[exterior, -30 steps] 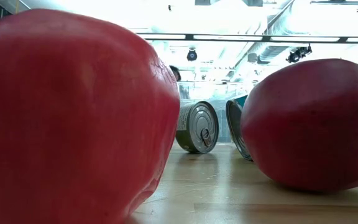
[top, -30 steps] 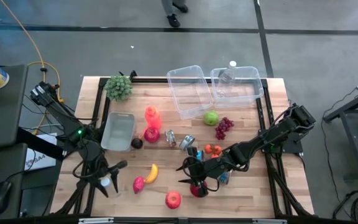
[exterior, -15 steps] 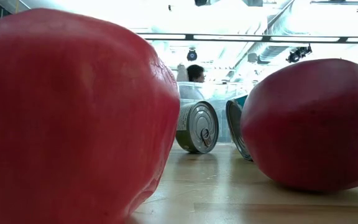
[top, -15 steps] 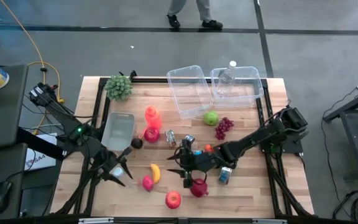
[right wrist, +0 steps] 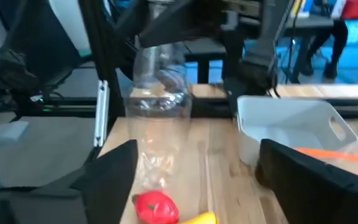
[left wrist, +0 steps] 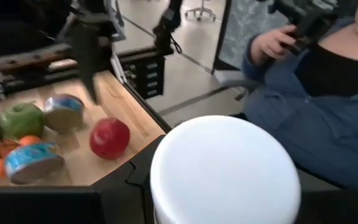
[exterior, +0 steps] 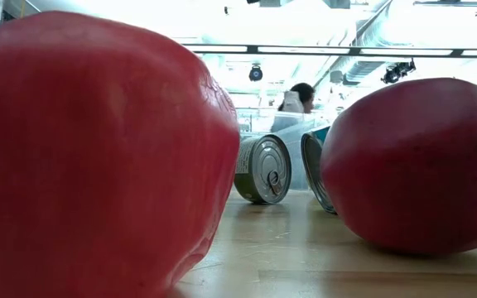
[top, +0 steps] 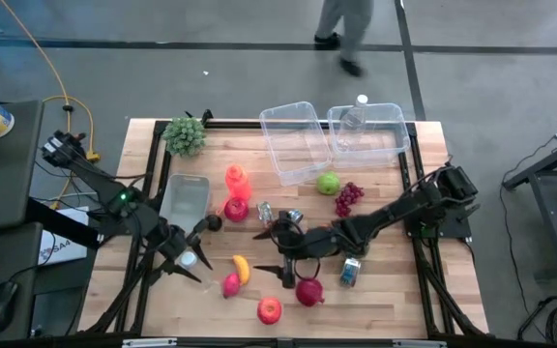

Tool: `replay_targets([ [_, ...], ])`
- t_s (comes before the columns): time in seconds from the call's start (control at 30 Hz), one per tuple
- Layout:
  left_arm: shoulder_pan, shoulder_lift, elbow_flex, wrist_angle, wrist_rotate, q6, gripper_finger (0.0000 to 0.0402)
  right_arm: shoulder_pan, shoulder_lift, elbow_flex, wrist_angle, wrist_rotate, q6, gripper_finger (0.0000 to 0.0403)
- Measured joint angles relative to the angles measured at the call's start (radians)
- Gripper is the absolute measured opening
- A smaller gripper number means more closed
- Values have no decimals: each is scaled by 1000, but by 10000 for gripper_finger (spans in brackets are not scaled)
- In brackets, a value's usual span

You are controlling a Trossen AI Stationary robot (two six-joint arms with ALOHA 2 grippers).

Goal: Pick & Place Food Item
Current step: Put the transparent bottle into the right transparent bin

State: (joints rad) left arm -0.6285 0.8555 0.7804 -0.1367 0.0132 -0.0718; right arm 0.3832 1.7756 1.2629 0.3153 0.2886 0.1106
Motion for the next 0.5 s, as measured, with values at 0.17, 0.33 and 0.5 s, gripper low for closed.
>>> replay_targets([
  [0.17, 28, 3, 44, -6, -19, 44, 153, 1, 0, 0, 90, 1, -84, 359],
  [0.33, 60, 20, 55, -16, -86, 48, 153, 1, 0, 0, 171, 52, -127, 352],
  [0.5, 100, 32, 56, -14, -135, 45, 153, 1, 0, 0, 188, 79, -162, 347],
])
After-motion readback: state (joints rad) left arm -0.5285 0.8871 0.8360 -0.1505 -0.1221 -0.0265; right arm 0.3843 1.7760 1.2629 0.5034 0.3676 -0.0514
